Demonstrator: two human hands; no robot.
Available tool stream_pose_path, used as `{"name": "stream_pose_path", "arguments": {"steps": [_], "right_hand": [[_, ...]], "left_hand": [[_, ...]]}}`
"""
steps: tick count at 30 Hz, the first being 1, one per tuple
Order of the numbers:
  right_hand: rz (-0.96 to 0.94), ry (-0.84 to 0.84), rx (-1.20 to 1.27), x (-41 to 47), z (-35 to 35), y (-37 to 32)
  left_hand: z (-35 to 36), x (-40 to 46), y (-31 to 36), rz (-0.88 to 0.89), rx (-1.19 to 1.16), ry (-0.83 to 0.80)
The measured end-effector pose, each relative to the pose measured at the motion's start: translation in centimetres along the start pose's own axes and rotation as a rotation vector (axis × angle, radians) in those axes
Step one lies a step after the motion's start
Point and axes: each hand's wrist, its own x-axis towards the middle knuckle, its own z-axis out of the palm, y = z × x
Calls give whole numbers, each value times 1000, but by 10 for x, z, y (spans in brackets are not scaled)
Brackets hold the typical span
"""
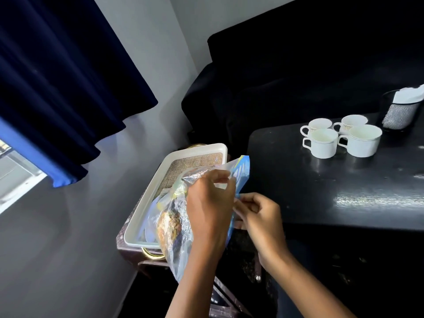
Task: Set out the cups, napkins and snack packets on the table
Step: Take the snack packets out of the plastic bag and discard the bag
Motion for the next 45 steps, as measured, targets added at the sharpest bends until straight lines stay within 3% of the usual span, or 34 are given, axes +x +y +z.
{"name": "stream_pose_path", "arguments": {"steps": [5, 9, 13, 18, 24, 34, 37, 42, 45], "right_hand": [[-62, 19, -37, 14, -16, -10], [-33, -36, -26, 16, -24, -12], [-58, -41, -30, 18, -30, -16], [-56, -102, -32, 17, -30, -17], [-36, -95, -7, 17, -32, -16], [30, 190, 102, 25, -38, -5], [85, 139, 136, 18, -32, -4], [157, -92, 19, -2, -24, -4], [157, -83, -14, -2, -23, -7]], "left_hand": [[1, -5, 7, -32, 176, -145], [0, -8, 8, -23, 181, -135], [-5, -3, 3, -81, 36, -94], [-2, -6, 5, -94, -16, -230], [1, -5, 3, -91, -9, -173], [-7, 1, -5, -63, -127, 77], [-5, 0, -2, -59, -158, 94], [-3, -1, -1, -64, -149, 97], [-5, -3, 1, -61, -75, 55]]}}
